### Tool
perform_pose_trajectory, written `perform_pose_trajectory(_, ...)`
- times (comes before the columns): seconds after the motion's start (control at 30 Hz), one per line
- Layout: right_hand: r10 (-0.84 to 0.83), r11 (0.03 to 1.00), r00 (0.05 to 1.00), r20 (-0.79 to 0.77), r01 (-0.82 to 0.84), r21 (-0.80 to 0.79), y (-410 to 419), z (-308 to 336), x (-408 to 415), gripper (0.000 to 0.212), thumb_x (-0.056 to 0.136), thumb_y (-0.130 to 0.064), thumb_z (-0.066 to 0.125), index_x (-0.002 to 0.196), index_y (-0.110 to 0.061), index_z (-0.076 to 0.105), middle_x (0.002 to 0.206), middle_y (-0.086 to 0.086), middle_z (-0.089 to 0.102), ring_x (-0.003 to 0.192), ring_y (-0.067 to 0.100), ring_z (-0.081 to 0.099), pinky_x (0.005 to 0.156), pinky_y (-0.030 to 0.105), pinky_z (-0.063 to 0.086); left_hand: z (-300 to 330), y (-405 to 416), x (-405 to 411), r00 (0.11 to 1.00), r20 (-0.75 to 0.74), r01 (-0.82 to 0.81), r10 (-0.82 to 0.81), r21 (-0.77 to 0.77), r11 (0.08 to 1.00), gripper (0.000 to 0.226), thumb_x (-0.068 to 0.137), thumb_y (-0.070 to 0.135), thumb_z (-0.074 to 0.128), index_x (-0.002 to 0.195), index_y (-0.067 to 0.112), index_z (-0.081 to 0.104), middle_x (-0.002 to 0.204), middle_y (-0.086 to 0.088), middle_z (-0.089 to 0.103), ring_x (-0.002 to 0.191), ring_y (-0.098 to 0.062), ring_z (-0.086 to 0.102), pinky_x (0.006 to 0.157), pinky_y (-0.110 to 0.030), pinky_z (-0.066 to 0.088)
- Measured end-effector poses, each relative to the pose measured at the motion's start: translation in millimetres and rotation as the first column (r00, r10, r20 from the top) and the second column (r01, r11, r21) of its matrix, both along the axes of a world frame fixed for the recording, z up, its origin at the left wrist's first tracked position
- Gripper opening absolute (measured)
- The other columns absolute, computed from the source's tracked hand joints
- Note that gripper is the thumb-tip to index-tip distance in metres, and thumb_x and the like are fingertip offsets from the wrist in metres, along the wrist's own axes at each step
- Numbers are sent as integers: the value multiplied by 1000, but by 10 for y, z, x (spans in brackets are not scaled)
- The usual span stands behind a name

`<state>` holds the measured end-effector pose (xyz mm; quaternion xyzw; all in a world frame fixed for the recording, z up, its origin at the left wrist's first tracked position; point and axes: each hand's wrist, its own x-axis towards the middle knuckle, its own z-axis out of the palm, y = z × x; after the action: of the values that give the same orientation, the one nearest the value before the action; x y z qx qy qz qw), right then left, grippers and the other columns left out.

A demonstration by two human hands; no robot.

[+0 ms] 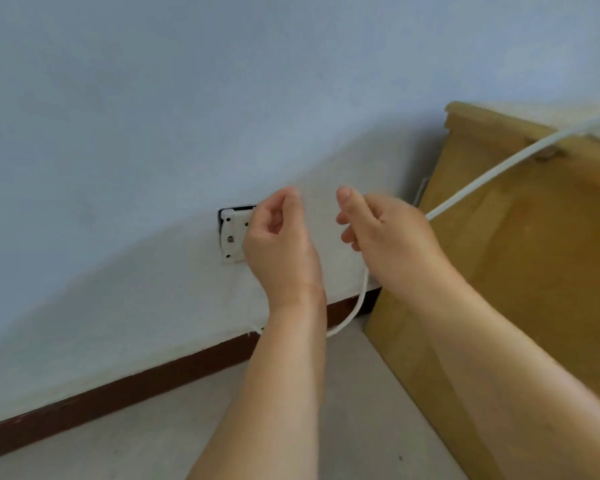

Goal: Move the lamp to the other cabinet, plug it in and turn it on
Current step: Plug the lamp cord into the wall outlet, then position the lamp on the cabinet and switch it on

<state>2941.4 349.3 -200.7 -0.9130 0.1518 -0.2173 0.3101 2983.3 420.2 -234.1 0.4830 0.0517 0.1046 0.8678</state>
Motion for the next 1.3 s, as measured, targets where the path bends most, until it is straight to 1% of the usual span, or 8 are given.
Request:
perform_pose_trajectory(0.07,-54,999,997,59,53,14,-115,254,-219,58,93,-51,34,89,-3,66,84,15,69,76,29,62,72,46,50,165,-182,-111,999,11,52,-51,-72,996,9,84,28,63,76,27,65,79,13,66,76,3,63,58,-1,42)
perform_pose_trajectory(0.2,-136,988,987,89,142,-63,-321,551,-661,46,90,-50,44,78,-11,65,55,-4,60,49,7,52,42,16,38,412,-441,-376,974,81,222,-212,-150,963,8,84,26,63,76,26,66,73,17,65,71,10,60,61,-2,43)
perform_pose_trajectory(0.3,-229,960,966,119,244,-135,-454,701,-905,28,87,-45,54,72,-24,64,51,-11,56,47,-3,48,42,8,36,554,-570,-537,912,190,380,-363,-61,923,8,83,26,64,88,31,68,88,19,67,83,14,60,70,-4,44)
perform_pose_trajectory(0.43,-326,909,922,209,366,-198,-599,826,-1130,16,85,-42,59,78,-30,66,67,-12,59,58,0,50,48,12,35,653,-677,-729,822,287,476,-492,129,870,23,83,30,63,105,38,64,113,15,63,105,6,56,91,-19,46)
perform_pose_trajectory(0.73,-323,853,934,155,358,-380,-1086,1129,-1809,4,85,-40,53,85,-40,57,85,-25,53,75,-8,45,63,13,30,920,-910,-1098,667,334,582,-666,325,746,38,74,49,60,111,48,57,116,23,59,106,14,51,80,-9,39)
perform_pose_trajectory(0.9,-307,868,951,20,289,-404,-1558,1415,-2011,4,89,-38,52,87,-42,50,81,-27,47,76,-6,46,61,14,31,1108,-1082,-1259,637,305,570,-708,433,698,50,71,54,62,119,49,48,127,22,52,121,2,45,94,-18,34)
perform_pose_trajectory(1.1,-230,918,973,-15,212,-335,-2145,1500,-1894,17,93,-33,48,103,-28,61,98,-12,56,84,9,52,56,14,31,1195,-1312,-1509,741,199,396,-641,641,657,85,69,43,73,141,40,25,129,21,37,103,11,39,63,9,32)
perform_pose_trajectory(1.3,-48,984,999,3,48,-174,-2636,1524,-1595,26,93,-32,48,114,-23,62,110,-10,55,97,8,47,76,23,33,1369,-1610,-1701,857,171,202,-485,755,624,112,57,49,75,145,38,8,148,11,30,134,-8,28,99,-23,25)
